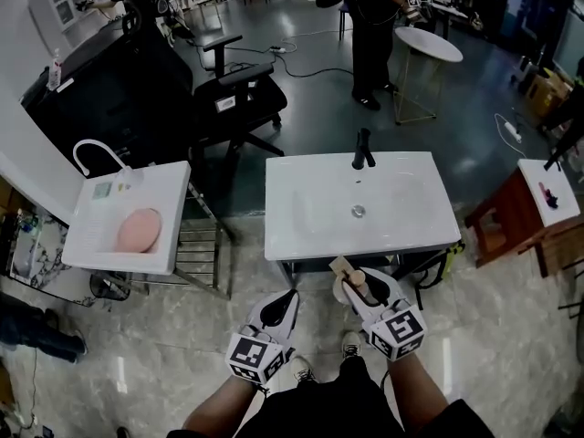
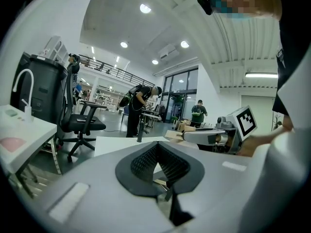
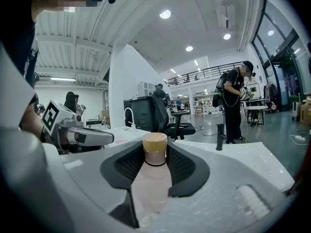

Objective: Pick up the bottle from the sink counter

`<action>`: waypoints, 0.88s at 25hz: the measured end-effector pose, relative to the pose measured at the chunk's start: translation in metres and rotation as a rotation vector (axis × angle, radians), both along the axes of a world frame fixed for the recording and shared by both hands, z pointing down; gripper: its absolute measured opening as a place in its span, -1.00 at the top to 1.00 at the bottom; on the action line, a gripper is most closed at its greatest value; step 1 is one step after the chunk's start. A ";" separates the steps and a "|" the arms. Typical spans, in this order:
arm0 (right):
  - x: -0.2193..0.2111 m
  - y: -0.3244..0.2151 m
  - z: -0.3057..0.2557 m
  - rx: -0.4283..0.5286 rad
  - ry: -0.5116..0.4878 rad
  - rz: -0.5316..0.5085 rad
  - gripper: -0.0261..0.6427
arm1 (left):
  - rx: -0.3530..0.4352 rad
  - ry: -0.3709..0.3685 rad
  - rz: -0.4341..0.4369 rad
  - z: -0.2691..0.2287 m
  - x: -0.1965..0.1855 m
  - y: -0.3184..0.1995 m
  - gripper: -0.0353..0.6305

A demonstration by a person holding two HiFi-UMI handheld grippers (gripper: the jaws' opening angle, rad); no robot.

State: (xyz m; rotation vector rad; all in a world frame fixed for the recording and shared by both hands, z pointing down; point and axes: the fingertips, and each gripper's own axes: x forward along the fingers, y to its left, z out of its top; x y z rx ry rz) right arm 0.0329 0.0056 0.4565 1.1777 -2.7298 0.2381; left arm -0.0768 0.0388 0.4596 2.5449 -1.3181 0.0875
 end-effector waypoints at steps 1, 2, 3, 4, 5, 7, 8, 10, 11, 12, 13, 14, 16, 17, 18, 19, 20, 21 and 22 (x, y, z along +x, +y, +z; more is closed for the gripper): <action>-0.001 0.004 -0.001 0.002 0.001 0.004 0.50 | 0.001 0.001 0.005 0.000 -0.001 0.003 0.88; -0.002 0.007 -0.002 0.004 0.001 0.007 0.50 | 0.003 0.001 0.010 0.000 -0.001 0.006 0.88; -0.003 0.011 -0.003 0.006 0.001 0.010 0.50 | 0.008 0.002 0.014 -0.001 -0.002 0.009 0.88; -0.003 0.014 -0.004 0.008 0.000 0.013 0.50 | 0.015 0.005 0.017 -0.002 -0.002 0.010 0.88; -0.004 0.017 -0.005 0.010 -0.001 0.016 0.50 | 0.025 0.008 0.018 -0.002 -0.003 0.012 0.88; -0.007 0.023 -0.006 0.014 -0.002 0.020 0.50 | 0.036 0.012 0.021 -0.003 -0.005 0.015 0.88; -0.007 0.026 -0.006 0.014 -0.003 0.022 0.50 | 0.037 0.014 0.024 -0.003 -0.005 0.016 0.88; -0.008 0.031 -0.006 0.014 -0.003 0.024 0.50 | 0.037 0.015 0.029 -0.002 -0.004 0.021 0.88; -0.008 0.034 -0.005 0.014 -0.001 0.024 0.50 | 0.036 0.015 0.031 -0.002 -0.004 0.023 0.88; -0.008 0.037 -0.004 0.014 0.000 0.024 0.50 | 0.037 0.015 0.032 -0.001 -0.003 0.026 0.88; -0.008 0.039 -0.004 0.016 0.000 0.024 0.50 | 0.038 0.015 0.033 -0.001 -0.003 0.027 0.88; -0.009 0.041 -0.004 0.018 -0.001 0.024 0.50 | 0.040 0.014 0.033 -0.001 -0.004 0.028 0.88; -0.013 0.044 -0.005 0.021 -0.004 0.023 0.50 | 0.045 0.014 0.035 -0.003 -0.007 0.030 0.88; -0.014 0.045 -0.007 0.023 -0.004 0.023 0.50 | 0.046 0.014 0.036 -0.005 -0.008 0.030 0.88; -0.016 0.046 -0.008 0.024 -0.004 0.023 0.50 | 0.047 0.014 0.038 -0.006 -0.008 0.030 0.88; -0.017 0.047 -0.009 0.025 -0.004 0.022 0.50 | 0.047 0.014 0.038 -0.007 -0.009 0.031 0.88; -0.018 0.047 -0.009 0.027 -0.003 0.021 0.50 | 0.048 0.014 0.039 -0.007 -0.009 0.031 0.88; -0.018 0.047 -0.009 0.029 -0.002 0.021 0.50 | 0.048 0.014 0.039 -0.007 -0.010 0.031 0.88; -0.019 0.047 -0.009 0.030 -0.001 0.021 0.50 | 0.048 0.014 0.039 -0.007 -0.009 0.032 0.88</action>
